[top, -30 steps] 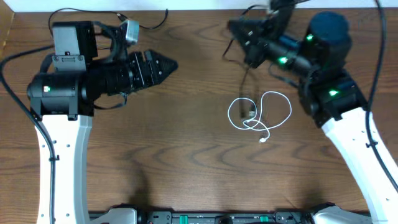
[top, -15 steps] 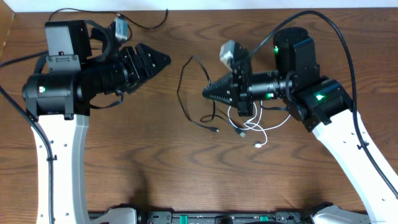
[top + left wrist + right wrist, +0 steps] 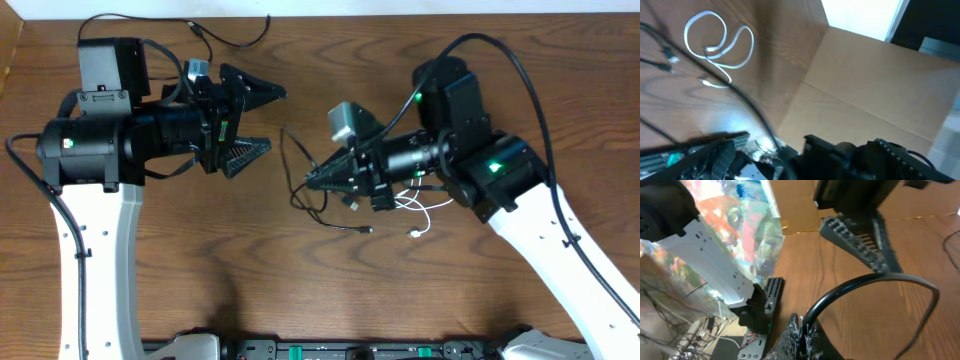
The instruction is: Untangle cables
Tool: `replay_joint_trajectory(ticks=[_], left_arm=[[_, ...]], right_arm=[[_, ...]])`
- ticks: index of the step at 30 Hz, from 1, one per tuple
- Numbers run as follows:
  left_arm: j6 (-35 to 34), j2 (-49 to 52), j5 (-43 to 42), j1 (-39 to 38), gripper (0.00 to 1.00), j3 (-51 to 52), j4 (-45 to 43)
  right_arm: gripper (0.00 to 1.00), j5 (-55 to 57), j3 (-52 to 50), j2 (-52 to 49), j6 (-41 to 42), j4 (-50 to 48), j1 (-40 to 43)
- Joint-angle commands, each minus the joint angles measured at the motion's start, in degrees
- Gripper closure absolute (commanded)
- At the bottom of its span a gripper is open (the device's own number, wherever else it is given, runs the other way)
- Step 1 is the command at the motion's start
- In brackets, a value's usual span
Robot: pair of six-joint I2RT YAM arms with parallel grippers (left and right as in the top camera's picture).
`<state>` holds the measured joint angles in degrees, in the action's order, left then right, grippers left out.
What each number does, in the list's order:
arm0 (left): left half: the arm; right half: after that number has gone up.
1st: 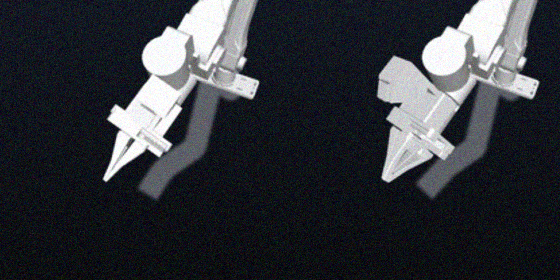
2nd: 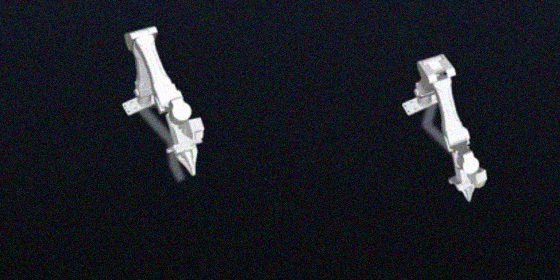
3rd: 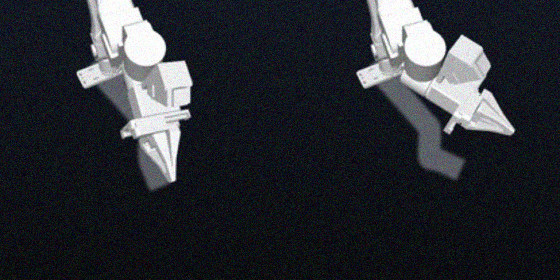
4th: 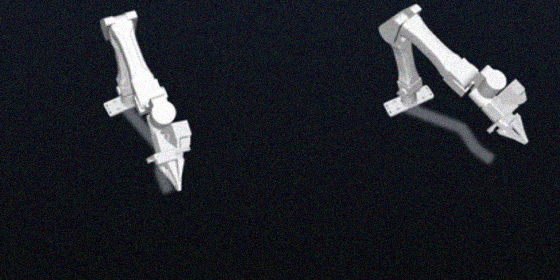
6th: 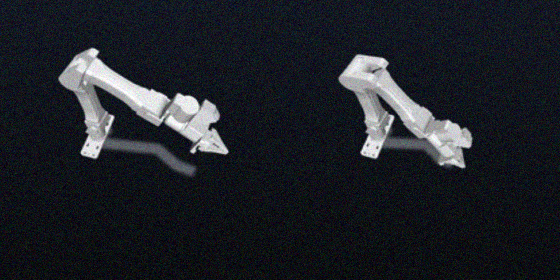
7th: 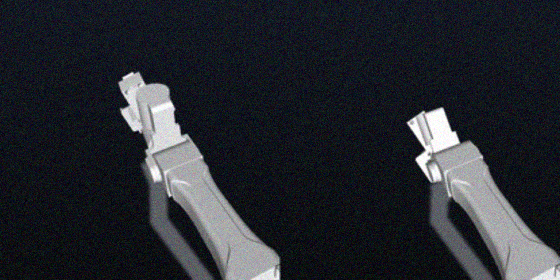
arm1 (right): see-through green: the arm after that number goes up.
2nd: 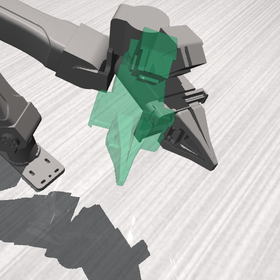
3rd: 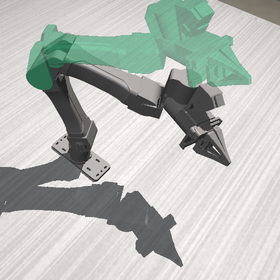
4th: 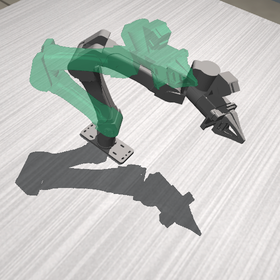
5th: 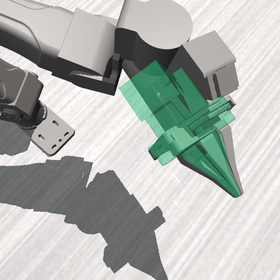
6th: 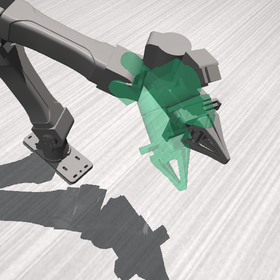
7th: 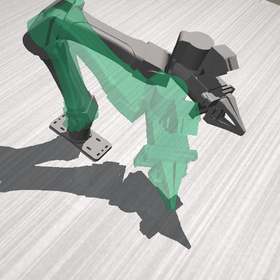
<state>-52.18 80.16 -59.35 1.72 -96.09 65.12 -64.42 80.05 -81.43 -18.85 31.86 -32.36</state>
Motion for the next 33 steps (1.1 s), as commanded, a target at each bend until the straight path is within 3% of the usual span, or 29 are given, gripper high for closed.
replay_joint_trajectory(ticks=[1,6,11,17,22,33], left_arm=[[-1.9,0.2,-5.5,0.2,0.12,-0.5,-0.1],[-1.9,0.2,-10.7,-0.2,0.29,-0.5,0.0],[-1.9,0.2,-13.5,-2.1,0.31,-0.5,0.0],[-1.9,0.2,-13.5,-4.1,0.34,-0.5,0.0],[-1.9,0.2,-13.5,-4.1,0.52,-0.5,-0.1],[-1.9,0.2,-13.5,-4.1,0.59,-0.5,-0.1]], right_arm=[[0.99,1.7,0.3,-0.4,-1.3,0.4,-1.6],[0.99,2.0,0.3,-0.4,-1.3,0.4,-2.3],[0.99,4.6,0.3,-0.4,-1.2,-0.9,-2.2],[0.99,4.5,0.3,-0.4,5.3,-7.0,-2.2],[0.99,4.5,0.3,-0.4,7.7,-8.3,-2.3],[0.99,8.1,0.3,-0.4,8.5,-7.7,-2.1]])
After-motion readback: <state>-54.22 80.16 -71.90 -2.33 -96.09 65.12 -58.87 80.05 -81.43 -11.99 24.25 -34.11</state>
